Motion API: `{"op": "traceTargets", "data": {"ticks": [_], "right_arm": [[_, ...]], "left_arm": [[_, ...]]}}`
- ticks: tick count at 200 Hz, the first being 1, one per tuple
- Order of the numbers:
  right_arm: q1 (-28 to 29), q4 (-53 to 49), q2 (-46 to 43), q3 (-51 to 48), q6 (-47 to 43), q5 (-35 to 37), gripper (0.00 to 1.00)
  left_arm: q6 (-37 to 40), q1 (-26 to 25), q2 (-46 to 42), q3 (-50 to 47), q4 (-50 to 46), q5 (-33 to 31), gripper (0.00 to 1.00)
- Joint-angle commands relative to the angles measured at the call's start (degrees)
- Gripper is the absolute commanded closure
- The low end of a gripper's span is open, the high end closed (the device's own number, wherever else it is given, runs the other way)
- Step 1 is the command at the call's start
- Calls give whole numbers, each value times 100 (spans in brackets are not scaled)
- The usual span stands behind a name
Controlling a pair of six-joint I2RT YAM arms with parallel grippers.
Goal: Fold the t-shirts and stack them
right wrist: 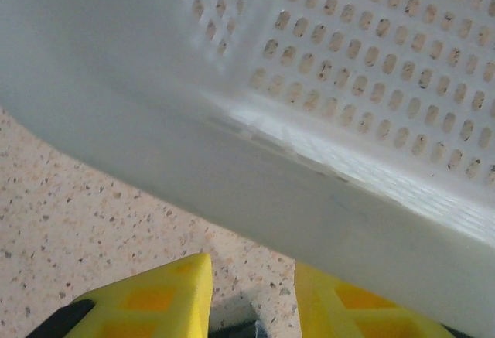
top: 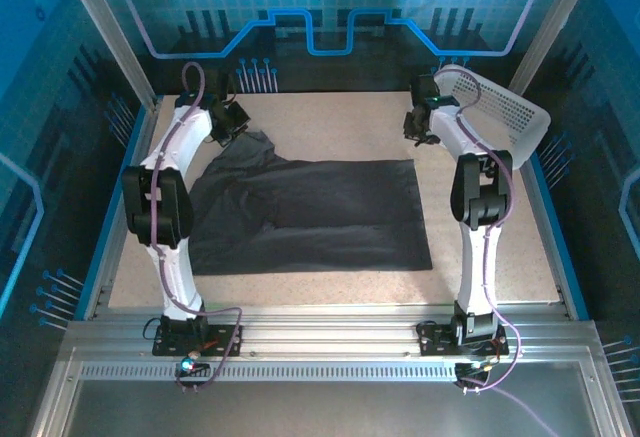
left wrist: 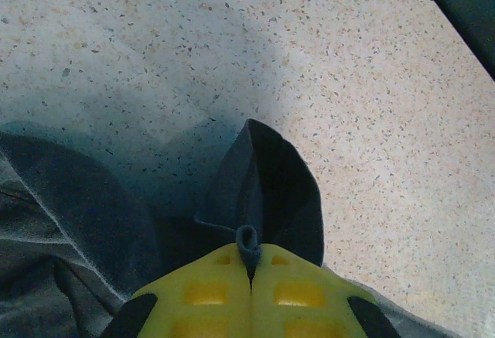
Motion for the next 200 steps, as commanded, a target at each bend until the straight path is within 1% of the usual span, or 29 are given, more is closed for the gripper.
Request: {"op": "traceTargets", "data": {"ticks": [1, 26, 41, 70, 91, 122, 140, 176, 200], "right_arm": [[176, 18, -327, -63, -319, 93, 64], [416, 380, -1138, -1106, -81, 327, 58], [529, 515, -1469, -1626, 125, 418, 55], [580, 699, -1552, -2364, 788, 208, 51], [582, 1246, -1520, -2778, 1234, 162, 50], [528, 1485, -1121, -2576, 1812, 266, 50], [528, 1301, -882, -2255, 2012, 389, 50], [514, 861, -580, -1908, 2239, 698, 51], [448, 945, -477, -1932, 2212, 680, 51]], "left_arm": [[46, -35, -313, -165, 71, 151, 100], [19, -35, -410, -342, 154, 164, 100], [-5, -35, -473, -456, 210, 178, 100], [-26, -35, -588, -606, 302, 199, 100], [-16, -35, -653, -686, 308, 219, 100], [19, -35, -822, -836, 310, 199, 100], [28, -35, -902, -924, 319, 224, 100], [-4, -35, -1027, -1101, 359, 283, 100], [6, -35, -1066, -1120, 356, 304, 100]]}}
